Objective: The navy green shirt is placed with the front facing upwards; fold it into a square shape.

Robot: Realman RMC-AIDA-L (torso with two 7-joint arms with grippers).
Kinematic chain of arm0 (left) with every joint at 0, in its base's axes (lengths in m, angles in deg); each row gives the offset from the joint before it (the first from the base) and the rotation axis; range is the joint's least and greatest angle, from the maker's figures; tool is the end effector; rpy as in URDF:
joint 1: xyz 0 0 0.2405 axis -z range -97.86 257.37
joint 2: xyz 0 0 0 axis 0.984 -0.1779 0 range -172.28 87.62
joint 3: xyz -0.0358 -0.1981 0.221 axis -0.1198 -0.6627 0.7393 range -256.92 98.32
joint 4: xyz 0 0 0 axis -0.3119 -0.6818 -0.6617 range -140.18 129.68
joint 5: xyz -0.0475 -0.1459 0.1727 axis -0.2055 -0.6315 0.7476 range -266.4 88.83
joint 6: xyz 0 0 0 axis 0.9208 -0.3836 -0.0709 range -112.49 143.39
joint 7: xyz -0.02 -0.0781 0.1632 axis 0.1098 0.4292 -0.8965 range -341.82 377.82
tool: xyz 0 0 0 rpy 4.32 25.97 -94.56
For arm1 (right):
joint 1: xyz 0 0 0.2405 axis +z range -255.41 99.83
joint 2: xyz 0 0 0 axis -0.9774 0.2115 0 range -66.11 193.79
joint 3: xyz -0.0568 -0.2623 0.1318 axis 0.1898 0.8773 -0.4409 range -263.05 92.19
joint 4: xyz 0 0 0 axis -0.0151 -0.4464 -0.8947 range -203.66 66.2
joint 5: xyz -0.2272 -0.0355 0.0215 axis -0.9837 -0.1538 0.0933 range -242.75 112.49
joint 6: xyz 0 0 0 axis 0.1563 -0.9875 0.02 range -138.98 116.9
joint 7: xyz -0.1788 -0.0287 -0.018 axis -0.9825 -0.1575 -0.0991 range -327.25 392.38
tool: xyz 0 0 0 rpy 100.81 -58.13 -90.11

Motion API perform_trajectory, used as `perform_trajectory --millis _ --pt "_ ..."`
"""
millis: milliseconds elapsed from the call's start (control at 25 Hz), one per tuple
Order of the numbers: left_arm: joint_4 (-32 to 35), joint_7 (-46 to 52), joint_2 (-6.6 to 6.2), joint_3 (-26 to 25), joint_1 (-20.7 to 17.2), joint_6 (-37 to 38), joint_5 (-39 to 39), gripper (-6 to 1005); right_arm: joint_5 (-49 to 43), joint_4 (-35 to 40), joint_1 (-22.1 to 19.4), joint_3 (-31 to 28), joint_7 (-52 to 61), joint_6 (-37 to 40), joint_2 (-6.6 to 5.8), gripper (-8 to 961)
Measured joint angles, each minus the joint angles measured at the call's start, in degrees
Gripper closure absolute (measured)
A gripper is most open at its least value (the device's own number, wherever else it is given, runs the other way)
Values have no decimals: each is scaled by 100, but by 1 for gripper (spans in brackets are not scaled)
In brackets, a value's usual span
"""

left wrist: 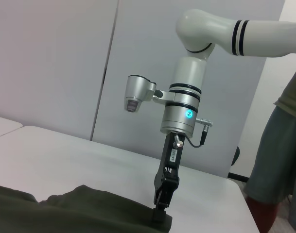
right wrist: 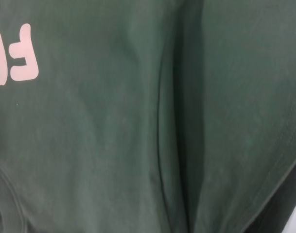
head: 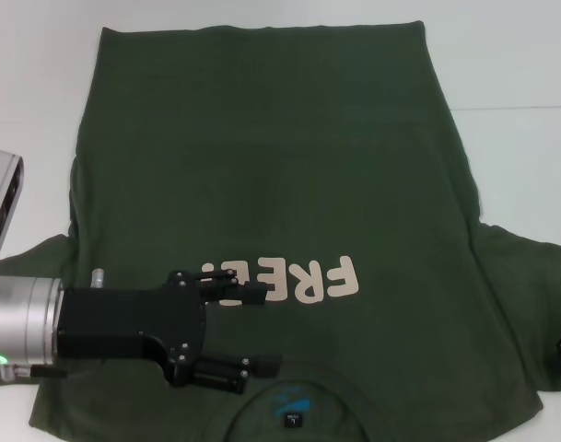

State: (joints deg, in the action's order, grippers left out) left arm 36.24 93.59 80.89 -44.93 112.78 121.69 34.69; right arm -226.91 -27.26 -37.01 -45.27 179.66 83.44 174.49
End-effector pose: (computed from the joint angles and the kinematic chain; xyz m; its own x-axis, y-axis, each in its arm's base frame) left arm -0.2490 0.3372 -0.0685 0.8224 0.2544 0.5089 0.2511 -0.9649 0.0766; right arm 0.3666 0.3858 0.0137 0.1041 -0.9924 0.0659 -0.9276 -0.1207 -0.3535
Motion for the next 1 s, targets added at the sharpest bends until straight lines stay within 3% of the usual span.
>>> perform_trajectory --millis 240,1000 --pt "0 -1 0 -1 8 -13 0 94 -3 1 0 43 1 -22 1 923" --pt "-13 -1 0 8 44 -97 1 92 -3 102 17 63 -71 -199 -17 933"
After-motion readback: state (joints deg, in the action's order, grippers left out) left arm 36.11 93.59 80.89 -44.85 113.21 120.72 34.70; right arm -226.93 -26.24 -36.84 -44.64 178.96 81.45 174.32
